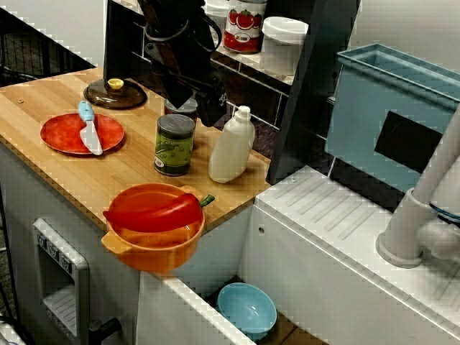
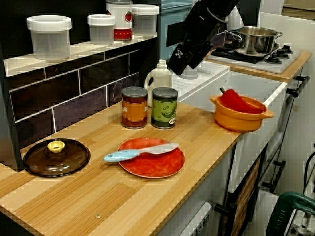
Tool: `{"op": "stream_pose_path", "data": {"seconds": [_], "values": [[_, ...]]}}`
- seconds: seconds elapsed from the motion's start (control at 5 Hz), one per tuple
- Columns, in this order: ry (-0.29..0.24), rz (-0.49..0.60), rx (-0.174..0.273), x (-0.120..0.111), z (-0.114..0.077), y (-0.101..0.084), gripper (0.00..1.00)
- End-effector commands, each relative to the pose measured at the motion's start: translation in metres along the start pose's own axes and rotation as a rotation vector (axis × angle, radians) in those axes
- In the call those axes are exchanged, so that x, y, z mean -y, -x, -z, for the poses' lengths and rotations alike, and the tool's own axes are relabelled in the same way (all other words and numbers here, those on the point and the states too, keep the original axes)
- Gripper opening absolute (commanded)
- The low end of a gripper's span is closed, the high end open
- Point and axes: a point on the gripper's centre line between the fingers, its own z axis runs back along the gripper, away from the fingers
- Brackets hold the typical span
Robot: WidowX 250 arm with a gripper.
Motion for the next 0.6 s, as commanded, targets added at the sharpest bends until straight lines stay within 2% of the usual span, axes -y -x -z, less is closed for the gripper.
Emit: {"op": "stream_pose_path", "data": {"seconds": [0.0, 0.2, 0.4], "values": [[-0.005, -0.031, 0.004, -0.011, 0.016, -0.009, 1.00], [-0.010, -0.045, -0.014, -0.007, 0.027, -0.011, 1.00], [0.002, -0.076, -0.026, -0.009, 0.031, -0.015, 1.00]]}}
